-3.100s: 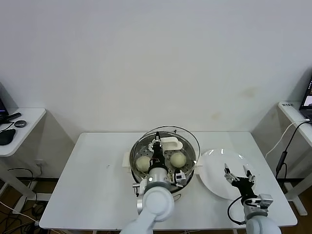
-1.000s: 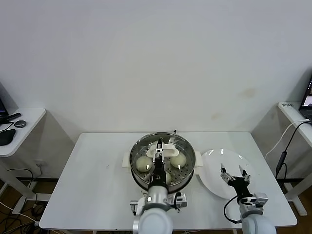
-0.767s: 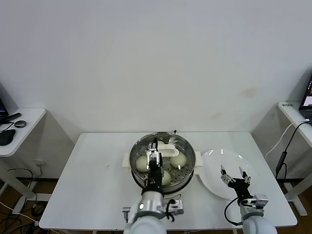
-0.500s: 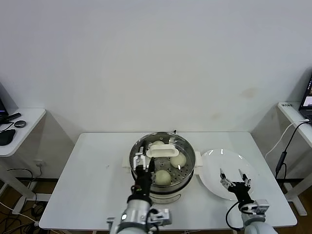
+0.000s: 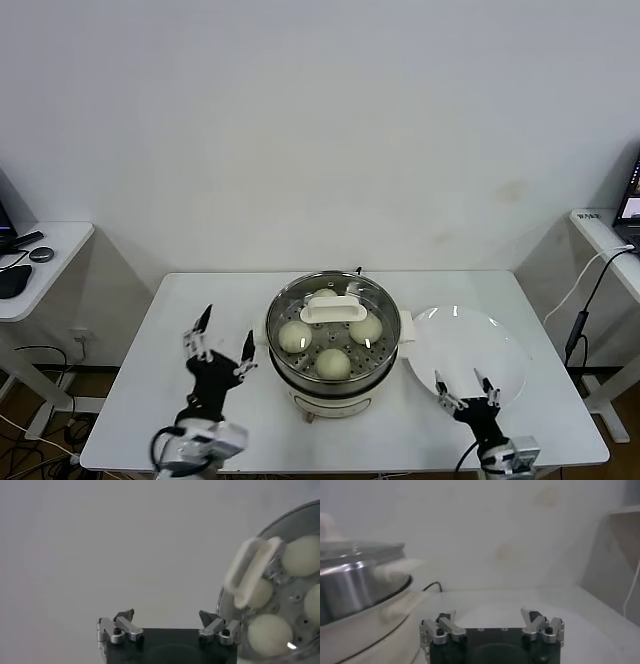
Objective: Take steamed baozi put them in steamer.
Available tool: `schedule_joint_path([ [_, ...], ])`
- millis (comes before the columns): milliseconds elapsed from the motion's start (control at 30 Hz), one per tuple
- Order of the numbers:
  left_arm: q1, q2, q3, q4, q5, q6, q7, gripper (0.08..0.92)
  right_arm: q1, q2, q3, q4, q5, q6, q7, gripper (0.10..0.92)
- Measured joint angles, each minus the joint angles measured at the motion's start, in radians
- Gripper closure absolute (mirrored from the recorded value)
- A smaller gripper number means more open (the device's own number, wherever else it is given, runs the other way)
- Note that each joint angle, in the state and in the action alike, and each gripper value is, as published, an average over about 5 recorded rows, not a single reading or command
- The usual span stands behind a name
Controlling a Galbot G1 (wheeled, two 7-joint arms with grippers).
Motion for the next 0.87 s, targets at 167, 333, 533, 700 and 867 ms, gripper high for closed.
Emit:
schedule_joint_path([
  [167,0.087,-0.016,-0.095,0.068,-0.237,-0.120,-0.077,0.177,-0.027,0.012,-0.009,0.017,-0.006,0.008,0.003,0.203],
  [333,0.165,-0.030,-0.148,0.116,-0.421,-0.190,-0.110,0.177,-0.054,0.021,-0.009,0.049,-0.027,-0.009,-0.012,0.203],
  [533,0.246,-0.050,-0.179,0.133,-0.566,-0.234,-0.116,0.177,-0.085,0.022,0.005,0.086,-0.047,-0.049,-0.034,0.203],
  [700,0.286,-0.063,-0.194,0.134,-0.630,-0.258,-0.115,0.177,-0.100,0.020,0.022,0.107,-0.067,-0.076,-0.051,0.203],
  [867,0.308,-0.064,-0.205,0.127,-0.660,-0.274,-0.112,0.177,-0.105,0.016,0.025,0.122,-0.083,-0.095,-0.057,0.203],
])
